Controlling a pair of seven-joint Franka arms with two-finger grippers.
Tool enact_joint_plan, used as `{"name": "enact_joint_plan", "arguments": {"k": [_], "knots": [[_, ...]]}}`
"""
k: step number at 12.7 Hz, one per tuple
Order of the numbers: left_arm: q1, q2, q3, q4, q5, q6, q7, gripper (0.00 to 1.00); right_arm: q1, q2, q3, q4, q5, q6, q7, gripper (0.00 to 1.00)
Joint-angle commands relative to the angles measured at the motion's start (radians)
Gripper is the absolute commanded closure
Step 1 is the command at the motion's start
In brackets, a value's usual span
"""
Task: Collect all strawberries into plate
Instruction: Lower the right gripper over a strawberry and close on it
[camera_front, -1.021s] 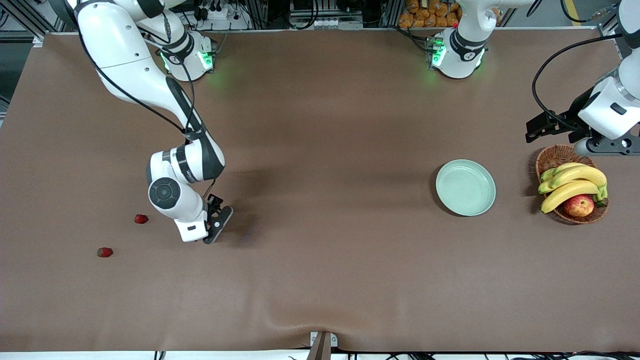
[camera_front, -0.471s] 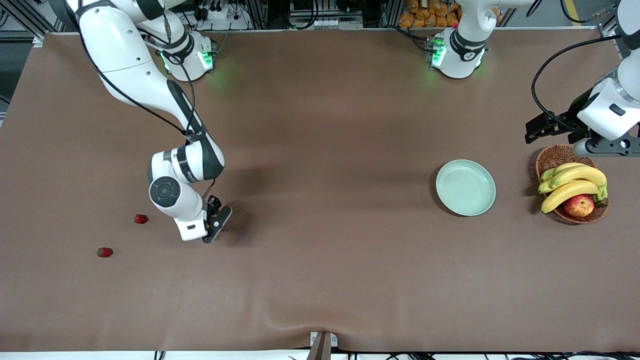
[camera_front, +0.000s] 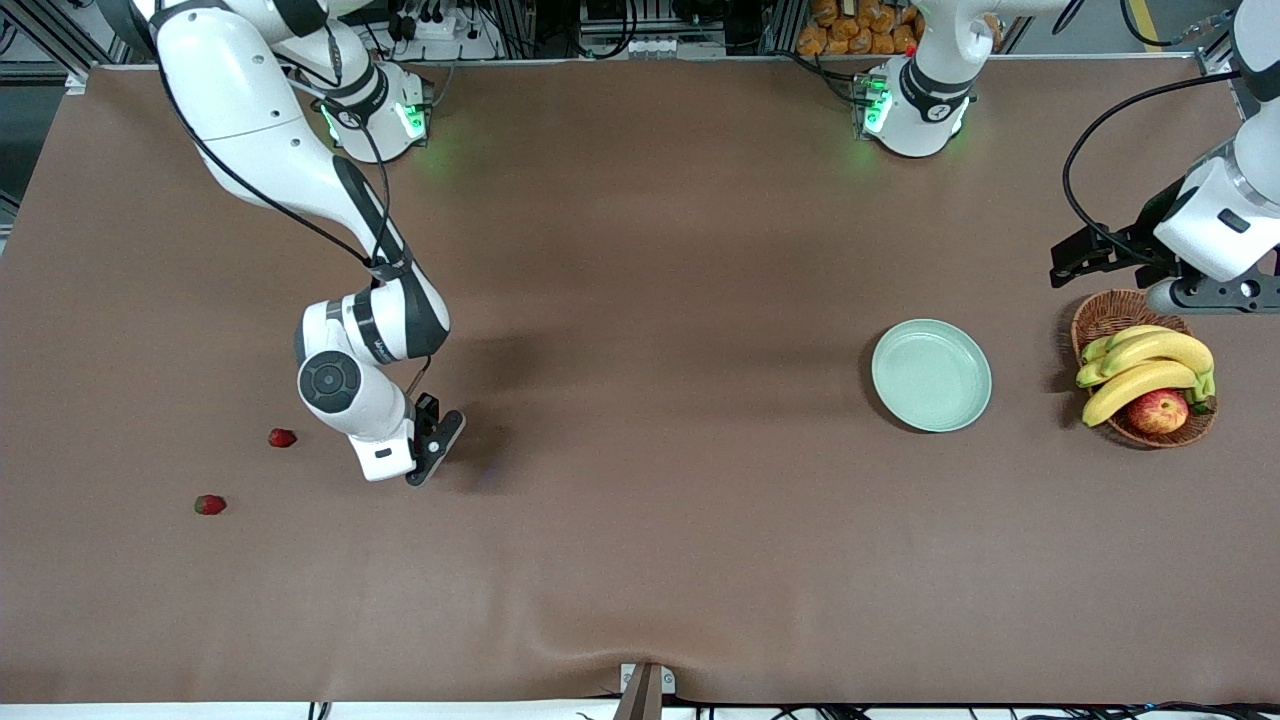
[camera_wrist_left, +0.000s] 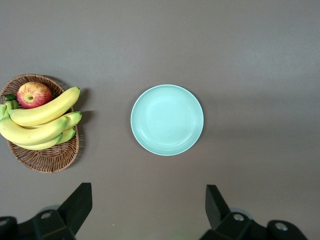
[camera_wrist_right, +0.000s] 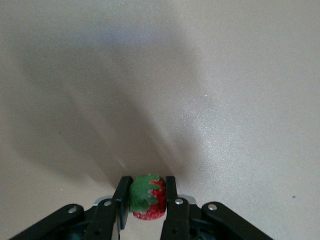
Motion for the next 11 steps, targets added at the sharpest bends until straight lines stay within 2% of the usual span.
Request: {"name": "enact_joint_plan", "arguments": {"k": [1,7,11], "knots": [[0.005,-0.008,0.000,-0.013,-0.012,0.018,0.018,0.00,-0.009,-0.020,0.003,-0.011,-0.010,0.027,-0.021,1.00],[0.007,-0.009,0.000,-0.020,-0.012,0.024,0.018,0.00,-0.029,-0.103,0.001,0.045,0.006,0.027,0.024,1.00],[0.007,-0.011,-0.001,-0.032,-0.012,0.032,0.018,0.00,-0.043,-0.196,0.001,0.043,0.006,0.011,0.137,1.00]]}}
